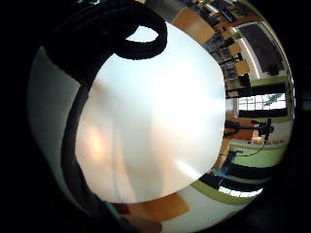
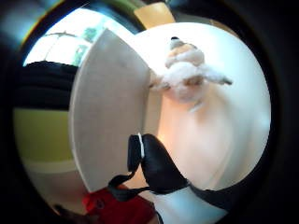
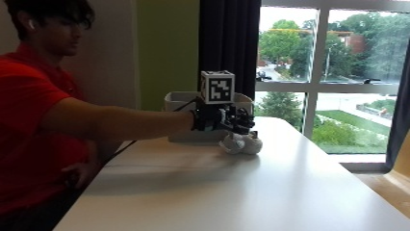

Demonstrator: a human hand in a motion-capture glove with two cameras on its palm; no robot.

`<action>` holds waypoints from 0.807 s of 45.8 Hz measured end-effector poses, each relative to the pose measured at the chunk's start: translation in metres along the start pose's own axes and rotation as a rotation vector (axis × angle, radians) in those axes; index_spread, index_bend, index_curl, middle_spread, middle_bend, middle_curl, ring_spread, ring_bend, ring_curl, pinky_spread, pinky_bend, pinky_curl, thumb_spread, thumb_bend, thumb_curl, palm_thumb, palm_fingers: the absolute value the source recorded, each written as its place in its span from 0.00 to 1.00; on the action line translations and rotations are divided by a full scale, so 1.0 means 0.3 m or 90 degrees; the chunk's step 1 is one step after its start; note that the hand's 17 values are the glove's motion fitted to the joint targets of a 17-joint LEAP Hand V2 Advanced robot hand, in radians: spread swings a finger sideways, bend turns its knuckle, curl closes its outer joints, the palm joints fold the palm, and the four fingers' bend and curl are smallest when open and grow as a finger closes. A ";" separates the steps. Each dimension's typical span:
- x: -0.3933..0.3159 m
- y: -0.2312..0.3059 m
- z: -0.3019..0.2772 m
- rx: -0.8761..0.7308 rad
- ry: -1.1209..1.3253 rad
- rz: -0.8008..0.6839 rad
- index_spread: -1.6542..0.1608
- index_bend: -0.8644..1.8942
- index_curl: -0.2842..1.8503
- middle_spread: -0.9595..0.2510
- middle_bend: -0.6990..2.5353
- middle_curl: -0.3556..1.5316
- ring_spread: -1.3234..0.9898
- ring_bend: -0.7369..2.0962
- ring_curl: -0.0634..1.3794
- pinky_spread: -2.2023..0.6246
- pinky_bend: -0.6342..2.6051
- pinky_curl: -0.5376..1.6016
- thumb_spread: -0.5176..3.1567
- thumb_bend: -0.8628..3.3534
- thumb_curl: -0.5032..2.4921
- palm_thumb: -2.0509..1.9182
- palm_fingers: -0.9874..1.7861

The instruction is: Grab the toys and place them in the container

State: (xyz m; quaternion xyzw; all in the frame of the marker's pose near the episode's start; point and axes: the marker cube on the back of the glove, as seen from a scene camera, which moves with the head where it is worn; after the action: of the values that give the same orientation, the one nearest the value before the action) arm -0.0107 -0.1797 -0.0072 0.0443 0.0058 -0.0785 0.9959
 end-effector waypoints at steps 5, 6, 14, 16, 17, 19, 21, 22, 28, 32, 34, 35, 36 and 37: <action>-0.041 -0.044 0.046 -0.024 -0.024 -0.006 0.70 0.35 0.30 0.67 0.29 0.38 0.48 0.43 0.19 0.79 0.46 0.42 0.43 0.19 0.26 0.51 0.32; -0.049 -0.054 0.056 -0.031 -0.026 -0.006 0.71 0.35 0.30 0.68 0.28 0.38 0.48 0.43 0.20 0.79 0.46 0.42 0.43 0.19 0.26 0.51 0.32; -0.104 -0.139 0.124 -0.054 -0.039 0.000 0.71 0.36 0.28 0.68 0.27 0.38 0.49 0.42 0.20 0.80 0.48 0.43 0.43 0.20 0.26 0.51 0.33; -0.110 -0.155 0.136 -0.058 -0.039 0.002 0.71 0.36 0.28 0.69 0.27 0.38 0.49 0.42 0.19 0.80 0.48 0.43 0.43 0.20 0.26 0.51 0.33; -0.111 -0.160 0.142 -0.059 -0.038 0.001 0.71 0.36 0.28 0.69 0.27 0.38 0.49 0.41 0.19 0.80 0.48 0.43 0.43 0.20 0.26 0.51 0.33; -0.112 -0.167 0.150 -0.061 -0.040 -0.007 0.71 0.36 0.27 0.69 0.27 0.38 0.50 0.41 0.19 0.80 0.49 0.43 0.43 0.20 0.26 0.51 0.33; -0.116 -0.172 0.155 -0.061 -0.043 -0.020 0.71 0.36 0.27 0.69 0.27 0.37 0.50 0.41 0.20 0.80 0.49 0.43 0.43 0.20 0.26 0.51 0.33; -0.121 -0.176 0.159 -0.060 -0.044 -0.025 0.70 0.36 0.27 0.69 0.27 0.37 0.50 0.41 0.19 0.80 0.49 0.43 0.44 0.20 0.26 0.52 0.33; -0.180 -0.223 0.172 -0.049 -0.031 -0.017 0.70 0.37 0.27 0.69 0.27 0.37 0.51 0.40 0.20 0.80 0.50 0.43 0.44 0.20 0.27 0.52 0.35; -0.190 -0.241 0.170 -0.057 -0.006 -0.023 0.69 0.37 0.27 0.69 0.27 0.37 0.52 0.39 0.20 0.80 0.51 0.43 0.44 0.20 0.27 0.52 0.36; -0.191 -0.250 0.173 -0.066 0.007 -0.019 0.69 0.38 0.27 0.69 0.27 0.37 0.52 0.39 0.20 0.80 0.51 0.43 0.44 0.20 0.27 0.52 0.36; -0.188 -0.253 0.175 -0.072 0.013 -0.016 0.69 0.38 0.27 0.69 0.27 0.37 0.52 0.39 0.19 0.80 0.51 0.43 0.44 0.20 0.27 0.52 0.36; -0.181 -0.256 0.178 -0.077 0.017 -0.013 0.69 0.38 0.27 0.69 0.27 0.37 0.53 0.39 0.20 0.80 0.52 0.43 0.44 0.20 0.27 0.52 0.36; -0.175 -0.258 0.183 -0.084 0.021 -0.011 0.69 0.38 0.27 0.69 0.27 0.37 0.53 0.39 0.20 0.80 0.52 0.44 0.44 0.20 0.27 0.53 0.36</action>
State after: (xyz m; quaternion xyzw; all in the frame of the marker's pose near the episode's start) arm -0.0745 -0.2525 0.0416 -0.0201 0.0280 -0.0858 0.9957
